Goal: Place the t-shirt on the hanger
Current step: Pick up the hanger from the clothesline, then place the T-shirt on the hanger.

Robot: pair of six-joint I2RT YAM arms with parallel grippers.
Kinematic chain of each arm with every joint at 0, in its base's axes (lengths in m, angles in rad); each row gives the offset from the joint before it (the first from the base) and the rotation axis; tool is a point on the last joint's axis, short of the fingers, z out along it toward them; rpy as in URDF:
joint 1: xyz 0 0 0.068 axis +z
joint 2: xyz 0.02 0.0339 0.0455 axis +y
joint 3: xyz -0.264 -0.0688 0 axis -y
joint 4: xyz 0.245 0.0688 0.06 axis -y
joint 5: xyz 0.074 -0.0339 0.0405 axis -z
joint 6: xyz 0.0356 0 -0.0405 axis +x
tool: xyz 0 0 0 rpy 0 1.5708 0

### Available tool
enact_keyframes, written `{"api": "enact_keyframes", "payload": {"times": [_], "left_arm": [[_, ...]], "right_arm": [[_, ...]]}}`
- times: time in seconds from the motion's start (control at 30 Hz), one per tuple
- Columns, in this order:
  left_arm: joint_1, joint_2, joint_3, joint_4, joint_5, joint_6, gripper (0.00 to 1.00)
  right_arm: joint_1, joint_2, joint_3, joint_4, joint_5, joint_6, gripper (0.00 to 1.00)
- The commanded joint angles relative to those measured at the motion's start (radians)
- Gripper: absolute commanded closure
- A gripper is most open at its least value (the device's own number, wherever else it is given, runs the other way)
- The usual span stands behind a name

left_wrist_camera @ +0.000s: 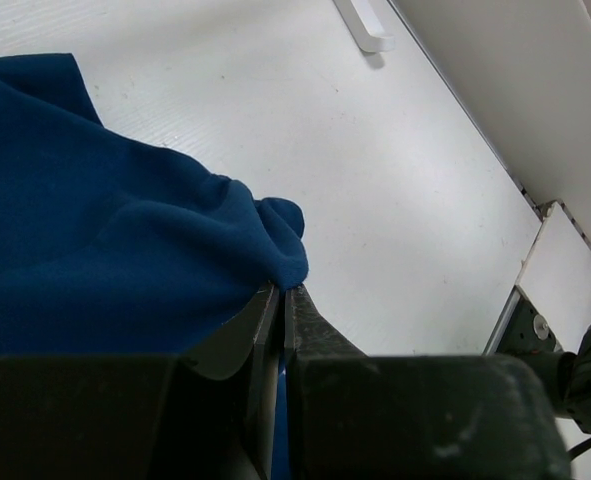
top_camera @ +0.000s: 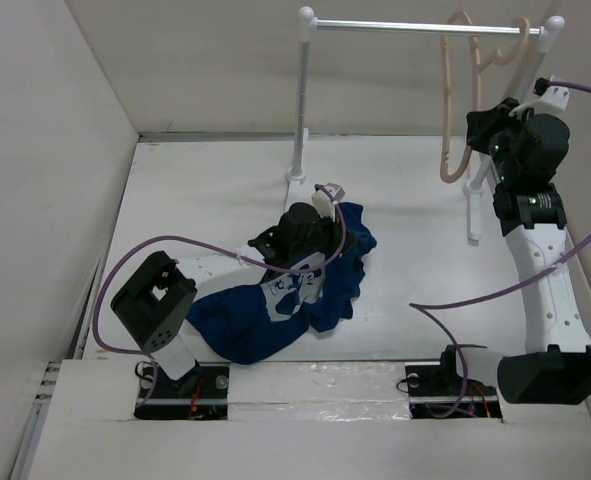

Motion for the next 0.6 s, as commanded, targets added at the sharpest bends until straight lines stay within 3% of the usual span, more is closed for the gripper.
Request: {"api": "enact_keyframes", "payload": {"times": [0.0, 0.2, 0.33, 0.47, 0.57], "left_arm": [[0.011, -0.051, 0.001, 0.062, -0.004, -0.002, 1.0], [0.06, 0.006, 0.05, 0.06, -0.013, -0.017, 1.0], [0.098, 0.043, 0.096, 0.054, -0.018, -0.034, 1.0], [0.149, 0.083, 0.148, 0.053, 0.013, -0.056, 1.0], [0.182, 0.104, 0.189, 0.034, 0.016, -0.059, 1.0]], "right_arm": [[0.023, -0.091, -0.098, 0.102, -0.025, 0.051, 1.0], [0.094, -0.29, -0.351, 0.133, -0.146, 0.129, 1.0], [0.131, -0.517, -0.64, 0.087, -0.209, 0.199, 1.0], [0.178, -0.819, -0.771, -0.014, -0.249, 0.27, 1.0], [0.192, -0.896, -0.759, -0.184, -0.283, 0.243, 1.0]]}}
